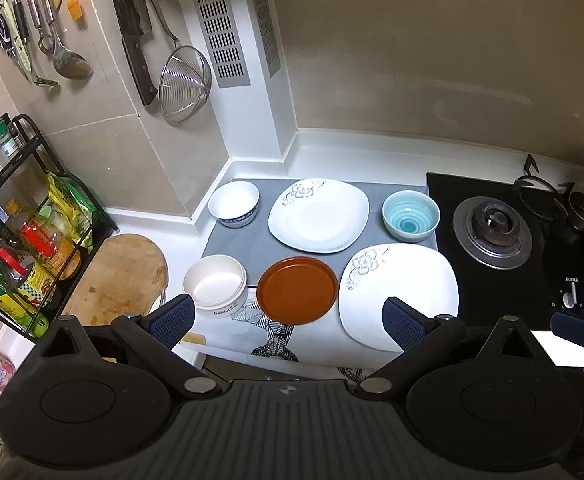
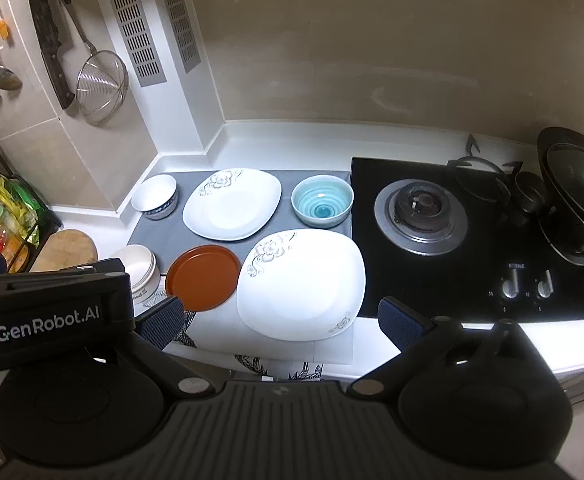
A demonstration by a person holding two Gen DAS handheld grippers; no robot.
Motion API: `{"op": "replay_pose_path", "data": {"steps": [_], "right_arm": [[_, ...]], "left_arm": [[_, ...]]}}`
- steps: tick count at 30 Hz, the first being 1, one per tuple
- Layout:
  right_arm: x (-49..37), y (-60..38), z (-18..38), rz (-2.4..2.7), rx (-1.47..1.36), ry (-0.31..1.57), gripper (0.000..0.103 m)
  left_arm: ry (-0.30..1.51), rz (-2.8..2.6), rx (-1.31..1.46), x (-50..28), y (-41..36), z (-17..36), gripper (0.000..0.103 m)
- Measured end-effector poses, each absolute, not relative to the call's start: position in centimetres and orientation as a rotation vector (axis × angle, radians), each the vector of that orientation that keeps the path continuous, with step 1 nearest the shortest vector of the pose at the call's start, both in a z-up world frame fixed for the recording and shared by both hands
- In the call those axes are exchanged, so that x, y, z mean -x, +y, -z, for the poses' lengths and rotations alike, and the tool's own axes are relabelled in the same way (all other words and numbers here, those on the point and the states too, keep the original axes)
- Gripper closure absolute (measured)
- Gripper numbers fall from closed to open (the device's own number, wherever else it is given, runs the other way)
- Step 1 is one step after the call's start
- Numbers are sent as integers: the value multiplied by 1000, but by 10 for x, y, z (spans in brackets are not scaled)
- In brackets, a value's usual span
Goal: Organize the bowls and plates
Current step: 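Close the left gripper on the white floral square plate rim while the right gripper grips its other rim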
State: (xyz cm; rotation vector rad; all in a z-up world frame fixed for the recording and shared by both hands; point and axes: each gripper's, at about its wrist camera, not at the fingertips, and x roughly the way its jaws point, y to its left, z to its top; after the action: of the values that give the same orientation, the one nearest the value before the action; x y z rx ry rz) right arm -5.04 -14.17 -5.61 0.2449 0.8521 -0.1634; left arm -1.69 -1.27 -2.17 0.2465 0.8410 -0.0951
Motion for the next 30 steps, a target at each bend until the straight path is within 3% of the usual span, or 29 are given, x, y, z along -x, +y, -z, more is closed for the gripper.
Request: {"op": "replay_pose_path", "data": {"steps": [13,24,27,30], "right_arm": [[14,-124,104,130,-301,905,0],[-46,-148,167,170,-287,904,0],[-59,-162,181,134,-327,846,0],[-75,-176,201,168,-317,844,0]], "left_arm": [[828,226,-68,-17,24,78,3],[1010,418,-60,-129,55,164,3],[1029,425,-109,-160,68,189,7],[1096,482,-108,-190,79,218,22]]}}
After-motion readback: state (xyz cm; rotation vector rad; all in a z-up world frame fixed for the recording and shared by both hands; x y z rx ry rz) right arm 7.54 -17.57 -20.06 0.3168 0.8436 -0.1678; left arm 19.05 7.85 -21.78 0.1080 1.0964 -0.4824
